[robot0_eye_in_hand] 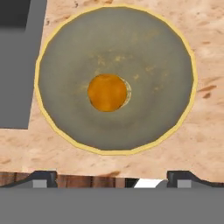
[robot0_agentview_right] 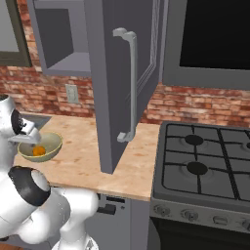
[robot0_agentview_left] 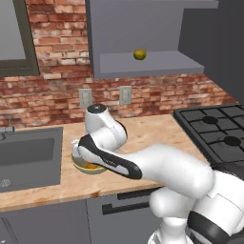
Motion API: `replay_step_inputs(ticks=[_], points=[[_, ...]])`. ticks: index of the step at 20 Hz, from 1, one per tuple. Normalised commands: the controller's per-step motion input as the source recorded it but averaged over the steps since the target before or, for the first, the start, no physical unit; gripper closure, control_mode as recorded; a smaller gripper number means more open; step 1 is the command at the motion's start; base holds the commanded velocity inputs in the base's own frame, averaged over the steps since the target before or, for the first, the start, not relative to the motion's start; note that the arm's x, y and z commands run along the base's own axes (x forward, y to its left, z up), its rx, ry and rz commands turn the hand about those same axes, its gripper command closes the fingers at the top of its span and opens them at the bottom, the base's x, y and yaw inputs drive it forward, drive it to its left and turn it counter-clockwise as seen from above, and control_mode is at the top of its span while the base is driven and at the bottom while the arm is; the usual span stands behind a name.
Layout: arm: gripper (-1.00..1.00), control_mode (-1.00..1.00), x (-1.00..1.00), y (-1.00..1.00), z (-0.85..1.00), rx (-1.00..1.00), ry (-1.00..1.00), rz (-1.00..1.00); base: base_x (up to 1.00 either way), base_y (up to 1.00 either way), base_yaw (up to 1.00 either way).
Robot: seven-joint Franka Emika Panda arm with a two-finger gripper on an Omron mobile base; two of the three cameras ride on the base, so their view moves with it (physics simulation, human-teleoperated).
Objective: Pick the oranges from the cabinet and place them in one bowl. Pick the corn from the sink and place it in the other bowl.
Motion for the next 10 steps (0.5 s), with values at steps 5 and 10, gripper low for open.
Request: replay_step_inputs(ticks=[5, 10], points=[[-1.0, -1.0, -0.75, -0.41, 0.44, 0.06, -0.11, 0.0, 0.0, 0.0, 0.0], [-1.0, -1.0, -0.76, -0.48, 0.37, 0.07, -0.15, 0.0, 0.0, 0.0, 0.0]])
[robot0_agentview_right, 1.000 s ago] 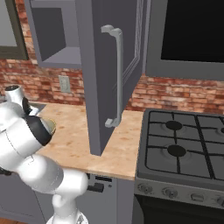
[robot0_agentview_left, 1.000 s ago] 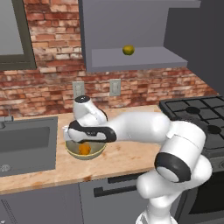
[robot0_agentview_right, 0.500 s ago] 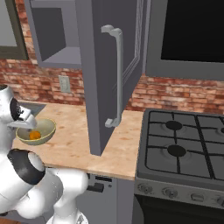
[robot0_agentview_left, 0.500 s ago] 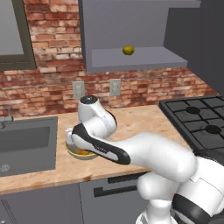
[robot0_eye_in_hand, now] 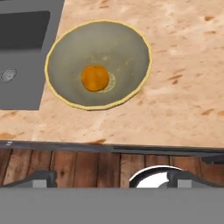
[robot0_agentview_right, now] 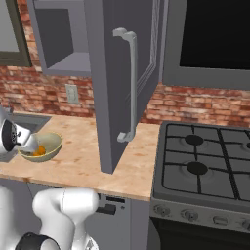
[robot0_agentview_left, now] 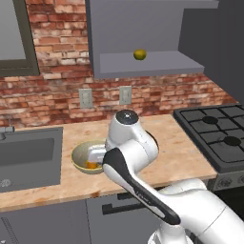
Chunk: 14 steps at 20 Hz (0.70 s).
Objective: Pick the oranges from the cabinet and place them in one bowl. Pick the corn from the sink and place it in the other bowl.
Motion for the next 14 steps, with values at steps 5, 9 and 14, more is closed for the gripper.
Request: replay_step_inputs(ticks=[5, 9, 14], points=[[-1.0, -1.0, -0.56, -0.67, 0.32, 0.07, -0.12, 0.0, 0.0, 0.0, 0.0], [-1.0, -1.0, -0.33, -0.75, 0.34, 0.04, -0.09, 0.0, 0.0, 0.0, 0.0], [-1.0, -1.0, -0.26, -0.87, 0.24, 0.09, -0.11, 0.0, 0.0, 0.0, 0.0]])
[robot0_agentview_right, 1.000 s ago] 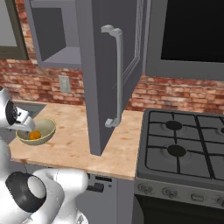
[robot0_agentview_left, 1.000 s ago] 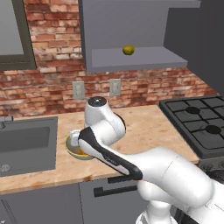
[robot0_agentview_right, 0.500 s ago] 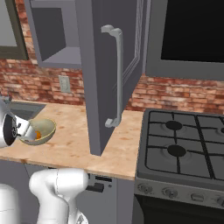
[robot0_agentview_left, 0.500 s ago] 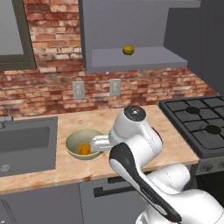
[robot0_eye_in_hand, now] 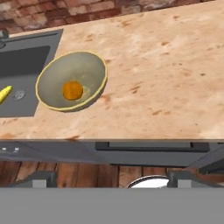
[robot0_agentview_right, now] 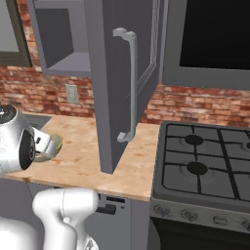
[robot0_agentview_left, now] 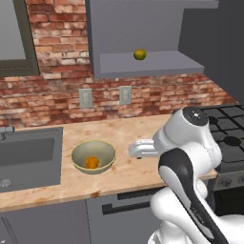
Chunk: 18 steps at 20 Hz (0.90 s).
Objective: Pick the oranges from the cabinet and place them in one bowl. Pick the corn from the sink and place it in the other bowl.
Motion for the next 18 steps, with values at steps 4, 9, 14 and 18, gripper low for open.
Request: replay_step_inputs(ticks=[4, 9, 14, 18], points=[[-1.0, -1.0, -0.18, -0.61, 0.23, 0.14, -0.13, 0.04, 0.0, 0.0, 0.0], [-1.0, -1.0, -0.31, -0.07, 0.33, 0.03, -0.13, 0.05, 0.0, 0.0, 0.0], [-1.0, -1.0, -0.17, 0.0, 0.54, -0.01, -0.08, 0.04, 0.0, 0.0, 0.0], [-1.0, -1.0, -0.03, -0.17, 0.57, -0.07, -0.02, 0.01, 0.0, 0.0, 0.0]])
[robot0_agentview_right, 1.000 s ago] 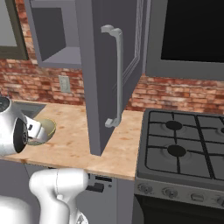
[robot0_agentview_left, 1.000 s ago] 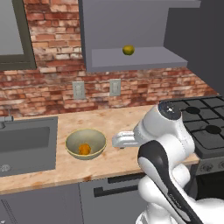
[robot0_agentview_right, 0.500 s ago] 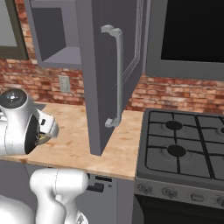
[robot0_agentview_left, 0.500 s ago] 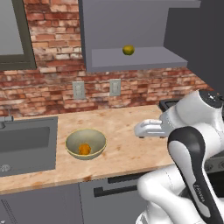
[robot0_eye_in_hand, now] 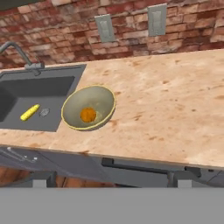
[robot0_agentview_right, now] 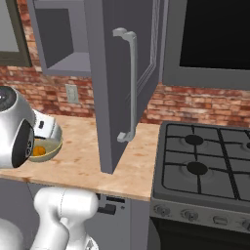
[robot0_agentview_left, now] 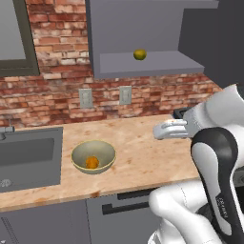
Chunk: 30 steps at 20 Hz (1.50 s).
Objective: Pick the oranges from the cabinet and place them in one bowl. Pick the corn from the sink and place it in the other bowl.
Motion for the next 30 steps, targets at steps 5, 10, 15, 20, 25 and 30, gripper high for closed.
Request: replay_step_inputs(ticks=[5, 10, 15, 20, 25, 30], points=[[-1.0, -1.0, 0.0, -0.35, 0.6, -0.1, 0.0, 0.0, 0.0, 0.0, 0.0], [-1.0, -1.0, 0.0, -0.32, 0.5, -0.06, -0.02, 0.0, 0.0, 0.0, 0.0], [-1.0, -1.0, 0.0, -0.01, 0.35, -0.04, -0.13, 0.0, 0.0, 0.0, 0.0], [-1.0, -1.0, 0.0, 0.0, 0.51, -0.05, -0.09, -0.01, 0.0, 0.0, 0.0], [-1.0, -1.0, 0.01, -0.01, 0.19, -0.02, -0.09, -0.01, 0.0, 0.0, 0.0], [-1.0, -1.0, 0.29, -0.02, 0.0, -0.07, -0.1, 0.0, 0.0, 0.0, 0.0]])
